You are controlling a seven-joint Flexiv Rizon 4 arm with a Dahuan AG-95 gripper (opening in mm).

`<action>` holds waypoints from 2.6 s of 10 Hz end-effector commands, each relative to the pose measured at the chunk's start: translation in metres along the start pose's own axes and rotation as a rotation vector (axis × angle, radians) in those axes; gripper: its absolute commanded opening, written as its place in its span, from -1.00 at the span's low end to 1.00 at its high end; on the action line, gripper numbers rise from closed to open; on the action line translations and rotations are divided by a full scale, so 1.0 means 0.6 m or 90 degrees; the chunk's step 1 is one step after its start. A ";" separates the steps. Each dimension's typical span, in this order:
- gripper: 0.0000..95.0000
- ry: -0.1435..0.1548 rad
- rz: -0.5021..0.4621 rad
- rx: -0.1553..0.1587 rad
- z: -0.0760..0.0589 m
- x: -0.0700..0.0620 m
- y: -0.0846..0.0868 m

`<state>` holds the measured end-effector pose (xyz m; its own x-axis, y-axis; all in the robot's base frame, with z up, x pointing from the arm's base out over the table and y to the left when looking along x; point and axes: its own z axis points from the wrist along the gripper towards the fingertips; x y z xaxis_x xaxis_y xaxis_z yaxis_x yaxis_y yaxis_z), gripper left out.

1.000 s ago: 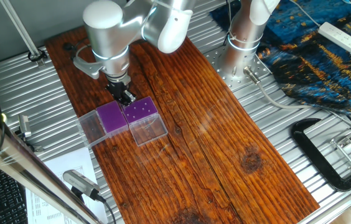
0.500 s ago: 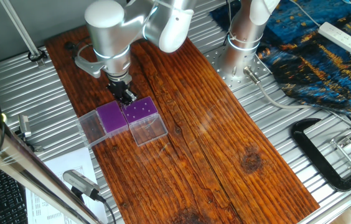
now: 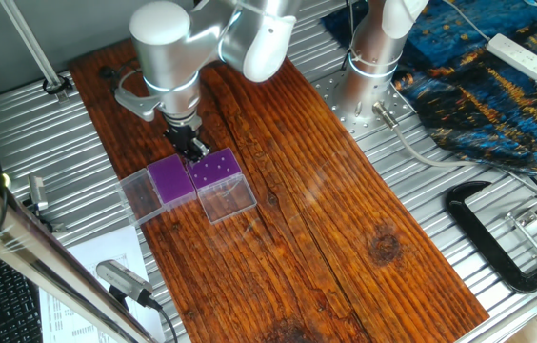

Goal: Transfer all small pipette tips from one holder to another

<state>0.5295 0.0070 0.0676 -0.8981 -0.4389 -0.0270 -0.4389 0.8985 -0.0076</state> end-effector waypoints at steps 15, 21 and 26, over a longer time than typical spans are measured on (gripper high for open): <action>-1.00 0.009 0.023 -0.010 -0.062 -0.007 -0.065; -1.00 0.026 0.147 -0.024 -0.099 0.006 -0.056; -1.00 0.028 0.156 -0.018 -0.113 0.028 -0.045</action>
<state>0.5220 -0.0260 0.1362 -0.9809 -0.1944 0.0083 -0.1942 0.9808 0.0184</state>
